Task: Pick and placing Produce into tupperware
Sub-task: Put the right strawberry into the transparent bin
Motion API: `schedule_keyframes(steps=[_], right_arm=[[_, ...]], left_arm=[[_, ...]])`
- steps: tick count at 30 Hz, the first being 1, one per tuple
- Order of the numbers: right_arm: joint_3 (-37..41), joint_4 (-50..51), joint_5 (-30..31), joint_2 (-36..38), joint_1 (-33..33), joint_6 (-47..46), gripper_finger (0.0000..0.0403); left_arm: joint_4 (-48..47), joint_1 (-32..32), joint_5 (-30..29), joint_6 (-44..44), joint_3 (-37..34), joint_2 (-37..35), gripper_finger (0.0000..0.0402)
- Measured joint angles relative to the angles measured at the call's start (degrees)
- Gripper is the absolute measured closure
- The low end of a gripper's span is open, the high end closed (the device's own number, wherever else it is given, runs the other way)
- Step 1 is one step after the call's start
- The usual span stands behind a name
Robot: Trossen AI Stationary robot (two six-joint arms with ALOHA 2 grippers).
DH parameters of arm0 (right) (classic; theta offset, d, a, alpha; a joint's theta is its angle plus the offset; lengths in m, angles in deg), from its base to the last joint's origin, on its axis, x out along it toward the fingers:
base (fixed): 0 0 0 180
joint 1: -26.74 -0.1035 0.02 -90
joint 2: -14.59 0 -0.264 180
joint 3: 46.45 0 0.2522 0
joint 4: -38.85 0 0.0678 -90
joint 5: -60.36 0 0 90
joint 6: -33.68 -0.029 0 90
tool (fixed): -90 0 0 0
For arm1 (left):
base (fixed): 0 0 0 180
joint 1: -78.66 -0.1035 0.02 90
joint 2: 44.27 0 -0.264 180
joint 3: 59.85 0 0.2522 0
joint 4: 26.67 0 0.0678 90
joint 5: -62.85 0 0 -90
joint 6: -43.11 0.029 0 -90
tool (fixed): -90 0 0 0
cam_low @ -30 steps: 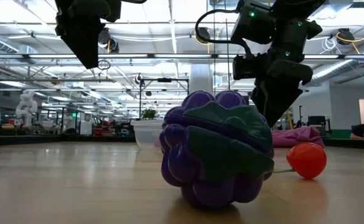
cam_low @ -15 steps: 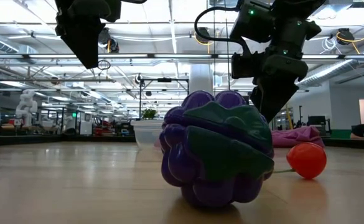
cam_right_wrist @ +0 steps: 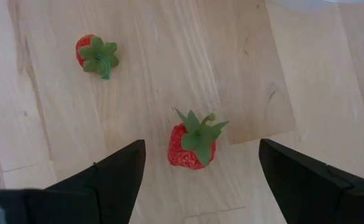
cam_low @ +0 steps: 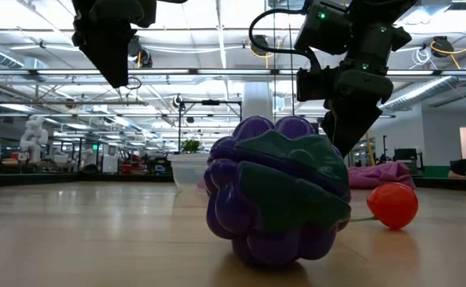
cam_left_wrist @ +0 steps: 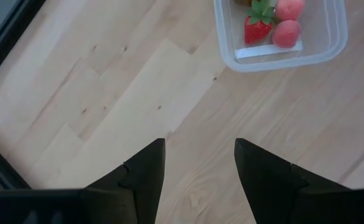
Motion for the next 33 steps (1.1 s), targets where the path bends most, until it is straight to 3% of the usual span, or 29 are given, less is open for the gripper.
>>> schedule_keyframes(steps=[19, 33], right_arm=[[0.02, -1.34, -0.08, -7.43, -0.17, -0.46, 0.0099], [0.0, -2.14, -0.39, -7.87, 0.89, 0.42, 0.0099]], left_arm=[[0.3, 0.24, 0.44, 0.13, 0.0, 0.02, 0.0204], [0.38, 0.2, 0.44, 0.26, 0.0, 0.02, 0.0204]])
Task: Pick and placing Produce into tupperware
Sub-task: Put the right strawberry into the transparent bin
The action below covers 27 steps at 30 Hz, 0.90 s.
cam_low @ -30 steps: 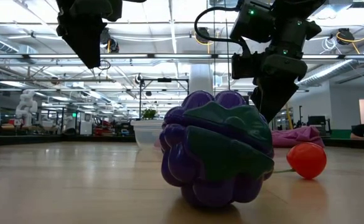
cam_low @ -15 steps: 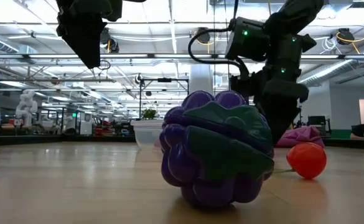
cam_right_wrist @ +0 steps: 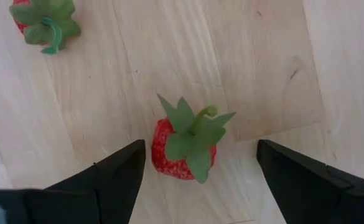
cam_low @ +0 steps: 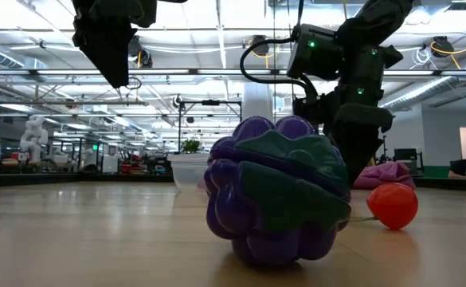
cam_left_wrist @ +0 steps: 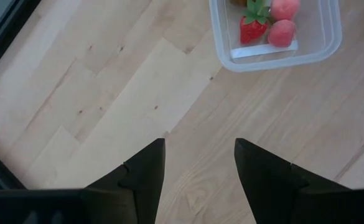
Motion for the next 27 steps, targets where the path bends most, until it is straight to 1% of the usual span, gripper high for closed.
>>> schedule_keyframes(steps=[20, 27], right_arm=[[-0.11, -3.98, 0.77, -0.15, 0.96, 1.32, 0.0099], [-0.17, -0.76, 0.57, -0.09, 1.66, 1.31, 0.0123]], left_arm=[[0.43, 0.0, 0.0, 0.12, 0.0, 0.0, 0.0204], [1.34, 0.0, 0.02, 1.07, 0.0, 0.0, 0.0204]])
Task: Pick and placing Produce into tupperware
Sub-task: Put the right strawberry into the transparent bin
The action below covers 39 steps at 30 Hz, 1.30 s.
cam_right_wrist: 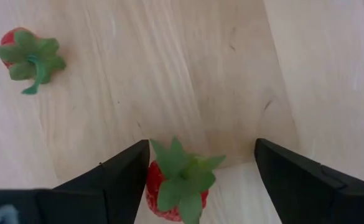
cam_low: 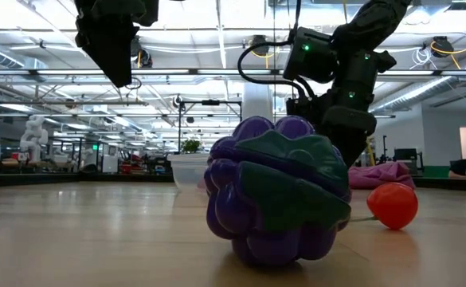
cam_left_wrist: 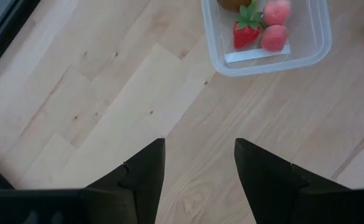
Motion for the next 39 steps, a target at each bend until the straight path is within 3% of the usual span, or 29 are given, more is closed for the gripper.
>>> schedule_keyframes(steps=[39], right_arm=[[-0.02, 2.9, -4.44, 0.13, -0.07, -3.11, 0.0133]], left_arm=[[0.04, 0.04, 0.17, 0.03, 0.0, 0.0, 0.0204]])
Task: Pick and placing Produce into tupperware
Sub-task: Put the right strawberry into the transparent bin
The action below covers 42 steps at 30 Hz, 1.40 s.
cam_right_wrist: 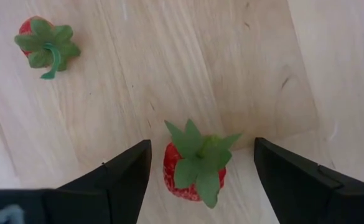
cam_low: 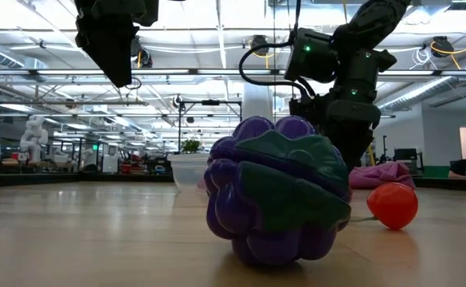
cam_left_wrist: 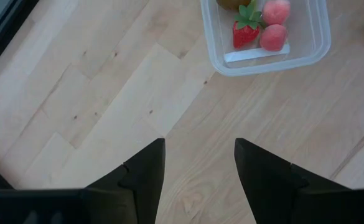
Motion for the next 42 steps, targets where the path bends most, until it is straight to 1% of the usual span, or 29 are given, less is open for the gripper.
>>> schedule_keyframes(steps=[5, 8, 19, 28, 32, 35, 42], right_arm=[[0.02, 0.09, 0.0, 0.0, -0.02, -0.13, 0.0134], [0.04, 0.11, 0.02, 0.0, -0.02, -0.53, 0.0142], [0.1, 0.33, 0.16, -0.04, -0.02, -0.56, 0.0211], [0.15, 0.35, 0.14, -0.07, -0.02, -0.49, 0.0251], [-0.64, 1.12, -0.17, -0.18, -0.02, -0.23, 0.0259], [-2.46, 3.15, -1.68, -0.34, -0.16, 0.25, 0.0258], [-7.72, 7.26, -0.63, -0.26, -0.09, 2.26, 0.0259]], left_arm=[[0.0, 0.0, -0.01, 0.01, 0.0, 0.0, 0.0204], [0.0, 0.0, 0.0, 0.02, 0.0, 0.0, 0.0204], [0.0, 0.0, -0.02, 0.28, 0.0, 0.0, 0.0204], [0.0, -0.04, -0.02, 0.26, 0.0, 0.0, 0.0204], [0.0, -0.04, -0.02, 0.26, 0.0, 0.0, 0.0204], [0.0, -0.04, -0.02, 0.26, 0.0, 0.0, 0.0204], [0.0, -0.04, -0.03, 1.09, 0.0, 0.0, 0.0204]])
